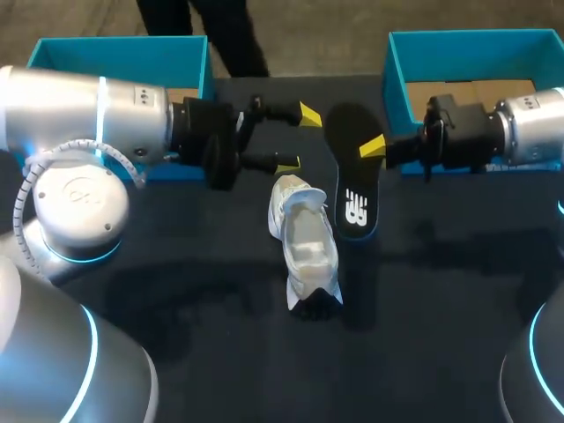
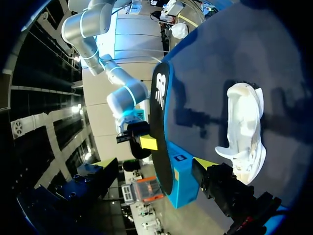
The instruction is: Take the shoe out of the shoebox, open the shoe tongue, remove and reinsert the insole, then place the shoe into the shoebox
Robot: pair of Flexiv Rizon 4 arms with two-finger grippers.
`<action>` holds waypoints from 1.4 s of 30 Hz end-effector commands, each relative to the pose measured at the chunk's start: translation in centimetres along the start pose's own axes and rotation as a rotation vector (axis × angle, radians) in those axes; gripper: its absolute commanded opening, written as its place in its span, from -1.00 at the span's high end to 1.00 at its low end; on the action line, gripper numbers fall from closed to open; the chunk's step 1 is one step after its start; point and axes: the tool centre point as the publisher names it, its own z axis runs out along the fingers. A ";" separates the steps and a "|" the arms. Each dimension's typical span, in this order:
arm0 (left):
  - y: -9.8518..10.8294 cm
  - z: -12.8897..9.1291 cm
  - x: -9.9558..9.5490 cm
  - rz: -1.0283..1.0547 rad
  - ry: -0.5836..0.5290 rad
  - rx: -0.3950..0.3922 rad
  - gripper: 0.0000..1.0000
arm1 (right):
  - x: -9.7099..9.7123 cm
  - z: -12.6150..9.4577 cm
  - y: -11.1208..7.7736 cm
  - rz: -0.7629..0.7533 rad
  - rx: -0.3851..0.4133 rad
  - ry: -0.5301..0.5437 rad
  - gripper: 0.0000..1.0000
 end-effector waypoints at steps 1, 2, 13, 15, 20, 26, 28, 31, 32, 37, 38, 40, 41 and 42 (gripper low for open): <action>0.3 0.5 0.2 0.006 -0.025 -0.012 -1.00 | 0.0 0.6 -0.4 -0.001 -0.004 0.011 1.00; 0.4 0.6 0.2 0.007 -0.027 -0.014 -1.00 | 0.0 0.7 -0.5 -0.002 -0.003 0.013 1.00; 1.1 1.0 0.1 0.021 -0.067 -0.031 -1.00 | 0.3 1.3 -1.2 -0.005 -0.011 0.024 1.00; 1.2 1.2 0.2 0.019 -0.070 -0.029 -1.00 | 0.3 1.6 -1.3 -0.004 -0.018 0.031 1.00; 1.5 2.0 0.4 -0.019 -0.111 -0.035 -1.00 | 0.8 2.5 -1.5 -0.012 -0.026 0.057 1.00; 1.8 2.7 0.2 -0.044 -0.153 -0.046 -0.61 | 1.2 3.2 -1.8 -0.021 -0.031 0.077 1.00; 1.8 3.0 0.1 -0.045 -0.159 -0.041 -0.53 | 1.3 3.3 -1.9 -0.023 -0.032 0.082 1.00; 1.8 3.3 0.1 -0.046 -0.167 -0.033 -0.22 | 1.5 3.5 -1.8 -0.026 -0.035 0.083 1.00; 1.8 3.4 0.1 -0.045 -0.167 -0.032 -0.11 | 1.6 3.5 -1.8 -0.028 -0.035 0.083 1.00; 1.7 3.7 0.0 -0.045 -0.175 -0.029 0.07 | 1.8 3.5 -1.9 -0.032 -0.035 0.077 1.00; 1.7 3.7 0.1 -0.048 -0.179 -0.031 0.10 | 1.9 3.5 -1.9 -0.032 -0.036 0.075 1.00; 1.5 3.8 0.1 -0.050 -0.181 -0.033 0.08 | 2.0 3.5 -1.9 -0.034 -0.036 0.072 1.00; 1.4 3.8 0.2 -0.053 -0.182 -0.032 0.10 | 2.0 3.5 -1.9 -0.034 -0.036 0.071 1.00; 1.3 3.9 0.2 -0.053 -0.182 -0.032 0.12 | 2.0 3.5 -1.9 -0.034 -0.037 0.069 1.00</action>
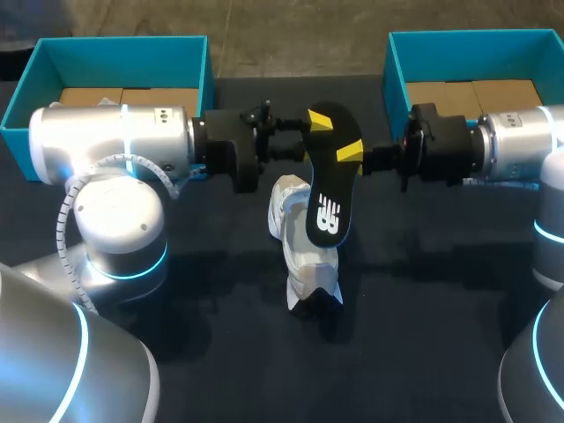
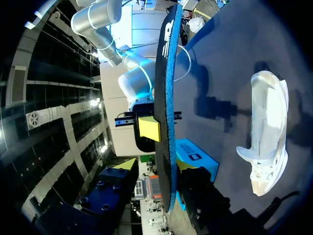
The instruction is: Take the shoe out of the shoebox, open the shoe tongue, remove and reinsert the insole, then place the shoe into the shoebox
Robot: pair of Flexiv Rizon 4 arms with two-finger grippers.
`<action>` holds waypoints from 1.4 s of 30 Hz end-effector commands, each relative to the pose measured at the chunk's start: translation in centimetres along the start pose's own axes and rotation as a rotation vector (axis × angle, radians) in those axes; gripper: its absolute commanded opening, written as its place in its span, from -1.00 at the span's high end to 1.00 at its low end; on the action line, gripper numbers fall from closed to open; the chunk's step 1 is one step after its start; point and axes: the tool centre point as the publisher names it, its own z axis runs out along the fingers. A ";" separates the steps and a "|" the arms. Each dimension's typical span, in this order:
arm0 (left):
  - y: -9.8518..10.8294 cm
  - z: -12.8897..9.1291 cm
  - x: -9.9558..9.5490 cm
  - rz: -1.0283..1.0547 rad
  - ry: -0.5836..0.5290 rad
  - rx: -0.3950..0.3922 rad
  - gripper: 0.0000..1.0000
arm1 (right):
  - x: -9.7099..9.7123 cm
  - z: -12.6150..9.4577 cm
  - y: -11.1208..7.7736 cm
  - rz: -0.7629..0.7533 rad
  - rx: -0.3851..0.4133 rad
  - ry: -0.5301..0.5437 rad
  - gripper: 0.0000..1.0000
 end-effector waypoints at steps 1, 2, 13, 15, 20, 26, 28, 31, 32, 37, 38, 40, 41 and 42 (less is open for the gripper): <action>-0.4 0.5 0.4 0.001 -0.008 -0.005 0.12 | 0.2 0.1 0.0 0.001 -0.003 -0.006 1.00; -0.5 0.6 0.6 0.001 -0.007 -0.005 0.14 | 0.2 0.2 0.1 0.001 -0.003 -0.007 1.00; -0.9 0.8 1.5 -0.021 -0.016 -0.027 0.37 | 0.6 0.4 0.2 -0.002 0.010 -0.019 1.00; -1.0 0.9 1.5 -0.025 -0.023 -0.030 0.46 | 0.6 0.4 0.2 -0.001 0.010 -0.021 1.00; -1.0 0.9 1.6 -0.029 -0.027 -0.035 0.54 | 0.7 0.4 0.2 0.000 0.012 -0.027 1.00; -0.9 0.9 1.7 -0.034 -0.024 -0.038 0.91 | 0.6 0.4 0.1 0.003 0.014 -0.028 1.00; -0.9 0.9 1.7 -0.035 -0.023 -0.035 1.00 | 0.5 0.4 0.0 0.003 0.014 -0.027 1.00; -0.9 0.9 1.8 -0.038 -0.024 -0.032 1.00 | 0.4 0.3 -0.1 0.005 0.015 -0.027 0.41; -0.9 0.9 1.8 -0.044 -0.024 -0.029 1.00 | 0.2 0.2 -0.2 0.005 0.017 -0.031 -0.32; -1.0 0.6 2.0 -0.112 -0.030 -0.014 1.00 | -0.5 -1.2 -0.6 -0.021 -0.008 -0.071 -1.00; -1.1 0.5 2.0 -0.129 -0.034 -0.012 1.00 | -0.7 -1.5 -0.7 -0.033 -0.012 -0.085 -1.00; -1.3 0.1 1.9 -0.137 -0.032 -0.010 1.00 | -0.9 -2.3 -0.8 -0.081 -0.011 -0.133 -1.00; -1.5 0.0 1.9 -0.142 -0.029 -0.006 1.00 | -1.1 -2.8 -0.8 -0.105 -0.027 -0.125 -1.00; -1.7 -0.1 1.9 -0.153 -0.023 -0.001 1.00 | -1.2 -3.2 -0.8 -0.136 -0.034 -0.125 -1.00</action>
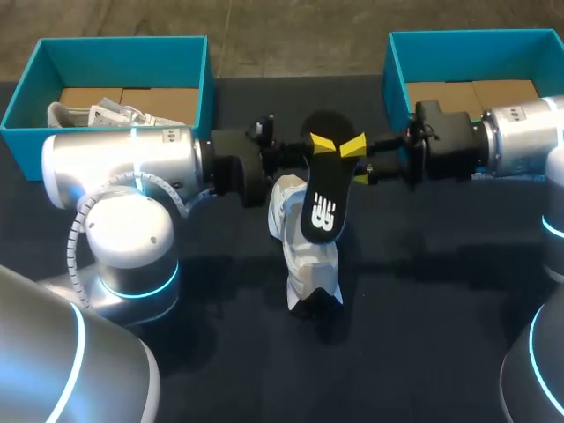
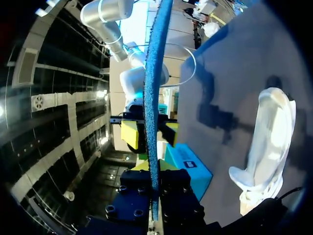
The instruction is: Take the shoe out of the shoebox, open the shoe tongue, remove and reinsert the insole, then place the shoe into the shoebox
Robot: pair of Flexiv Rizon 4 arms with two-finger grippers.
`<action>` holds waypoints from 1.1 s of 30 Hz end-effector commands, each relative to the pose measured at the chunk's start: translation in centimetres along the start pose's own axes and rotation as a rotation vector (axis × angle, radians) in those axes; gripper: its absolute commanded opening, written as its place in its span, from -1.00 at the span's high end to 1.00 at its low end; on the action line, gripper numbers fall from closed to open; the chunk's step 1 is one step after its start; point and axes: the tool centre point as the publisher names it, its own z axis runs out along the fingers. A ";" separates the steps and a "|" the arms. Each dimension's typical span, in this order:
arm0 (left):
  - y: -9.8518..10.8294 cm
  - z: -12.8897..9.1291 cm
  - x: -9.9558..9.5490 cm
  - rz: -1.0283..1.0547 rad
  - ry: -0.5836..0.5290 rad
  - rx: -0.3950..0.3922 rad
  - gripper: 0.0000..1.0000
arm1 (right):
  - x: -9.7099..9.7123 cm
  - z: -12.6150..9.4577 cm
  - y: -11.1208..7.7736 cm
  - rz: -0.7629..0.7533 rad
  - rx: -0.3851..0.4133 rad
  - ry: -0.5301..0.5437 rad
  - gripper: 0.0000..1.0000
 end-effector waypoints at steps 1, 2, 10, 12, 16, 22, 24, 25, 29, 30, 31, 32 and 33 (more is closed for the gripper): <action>-0.8 -0.9 -0.1 -0.018 0.016 0.009 1.00 | 0.0 -2.4 -0.8 -0.071 -0.036 -0.022 -1.00; -1.1 -1.0 -0.1 -0.025 0.022 0.016 1.00 | -0.2 -2.8 -0.8 -0.094 -0.039 -0.035 -1.00; -2.4 -1.7 0.5 -0.127 0.027 0.025 1.00 | -1.0 -5.0 -0.4 -0.384 -0.062 -0.172 -1.00; -2.6 -1.8 0.6 -0.130 0.030 0.027 1.00 | -1.2 -5.5 -0.2 -0.427 -0.095 -0.231 -1.00; -2.6 -1.8 0.5 -0.127 0.044 0.022 1.00 | -1.2 -5.5 -0.2 -0.427 -0.095 -0.231 -1.00; -2.6 -1.8 0.5 -0.127 0.044 0.022 1.00 | -1.2 -5.5 -0.2 -0.427 -0.095 -0.231 -1.00; -2.6 -1.8 0.5 -0.127 0.044 0.022 1.00 | -1.2 -5.5 -0.2 -0.427 -0.095 -0.231 -1.00; -2.6 -1.8 0.5 -0.127 0.044 0.022 1.00 | -1.2 -5.5 -0.2 -0.427 -0.095 -0.231 -1.00; -2.6 -1.8 0.5 -0.127 0.044 0.022 1.00 | -1.2 -5.5 -0.2 -0.427 -0.095 -0.231 -1.00; -2.6 -1.8 0.5 -0.127 0.044 0.022 1.00 | -1.2 -5.5 -0.2 -0.427 -0.095 -0.231 -1.00; -2.6 -1.8 0.5 -0.127 0.044 0.022 1.00 | -1.2 -5.5 -0.2 -0.427 -0.095 -0.231 -1.00; -2.6 -1.8 0.5 -0.127 0.044 0.022 1.00 | -1.2 -5.4 -0.2 -0.453 -0.084 -0.252 -1.00; -2.8 -1.9 0.6 -0.137 0.044 0.030 1.00 | -1.3 -5.4 -0.2 -0.482 -0.065 -0.285 -1.00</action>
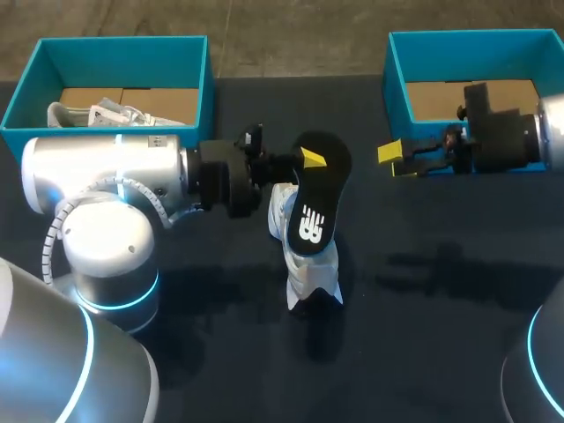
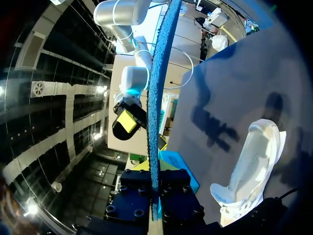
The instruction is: Take the shoe out of the shoebox, open the shoe tongue, remove and reinsert the insole, then place the shoe into the shoebox
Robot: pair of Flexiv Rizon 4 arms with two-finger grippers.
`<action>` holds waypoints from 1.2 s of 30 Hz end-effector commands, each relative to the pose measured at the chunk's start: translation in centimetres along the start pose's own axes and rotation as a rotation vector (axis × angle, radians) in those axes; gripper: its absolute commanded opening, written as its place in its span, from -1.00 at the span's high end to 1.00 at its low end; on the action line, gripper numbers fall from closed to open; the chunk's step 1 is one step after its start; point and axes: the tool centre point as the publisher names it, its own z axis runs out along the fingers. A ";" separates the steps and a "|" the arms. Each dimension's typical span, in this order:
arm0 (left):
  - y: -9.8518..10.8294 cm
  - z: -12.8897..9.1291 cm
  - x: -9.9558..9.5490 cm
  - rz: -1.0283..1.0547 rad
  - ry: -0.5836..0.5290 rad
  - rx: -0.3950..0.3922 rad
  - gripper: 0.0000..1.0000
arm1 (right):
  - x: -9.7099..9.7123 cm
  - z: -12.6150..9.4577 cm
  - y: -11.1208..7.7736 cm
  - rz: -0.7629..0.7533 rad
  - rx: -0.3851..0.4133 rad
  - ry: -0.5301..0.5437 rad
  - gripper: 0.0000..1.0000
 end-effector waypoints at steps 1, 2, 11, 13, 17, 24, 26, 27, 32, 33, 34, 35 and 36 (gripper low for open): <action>-0.3 0.0 0.1 -0.017 0.003 0.014 1.00 | -0.1 0.2 -0.1 -0.100 0.032 -0.059 -1.00; -0.3 0.0 0.3 -0.032 0.011 0.021 1.00 | -0.1 0.1 -0.1 -0.139 0.042 -0.060 -1.00; -0.4 -0.9 1.3 -0.151 0.011 0.063 1.00 | 0.0 -0.5 -0.6 -0.404 0.164 -0.150 -1.00; -0.5 -1.0 1.5 -0.189 0.010 0.085 1.00 | 0.2 -0.4 -0.8 -0.451 0.191 -0.160 -1.00; -0.8 -1.5 1.7 -0.252 0.010 0.100 1.00 | 0.5 -0.3 -1.2 -0.532 0.247 -0.189 -1.00; -1.9 -2.2 2.0 -0.344 0.015 0.113 1.00 | 1.4 -0.5 -2.0 -0.682 0.305 -0.230 -1.00; -2.1 -2.3 2.2 -0.366 0.013 0.109 1.00 | 1.6 -0.4 -2.2 -0.718 0.336 -0.232 -1.00; -2.2 -2.4 2.3 -0.381 0.006 0.110 1.00 | 1.8 -0.3 -2.3 -0.731 0.352 -0.235 -1.00; -3.0 -2.4 2.8 -0.400 -0.003 0.096 1.00 | 2.0 -0.2 -2.6 -0.708 0.389 -0.296 -1.00; -3.2 -2.3 2.9 -0.413 0.002 0.096 1.00 | 2.0 -0.2 -2.6 -0.708 0.389 -0.296 -1.00; -3.3 -2.3 3.0 -0.419 0.002 0.096 1.00 | 2.0 -0.2 -2.6 -0.708 0.389 -0.296 -1.00; -3.3 -2.3 3.1 -0.429 0.003 0.095 1.00 | 2.0 -0.2 -2.6 -0.708 0.389 -0.296 -1.00; -3.4 -2.3 3.2 -0.439 0.004 0.093 1.00 | 2.0 -0.2 -2.6 -0.708 0.389 -0.296 -1.00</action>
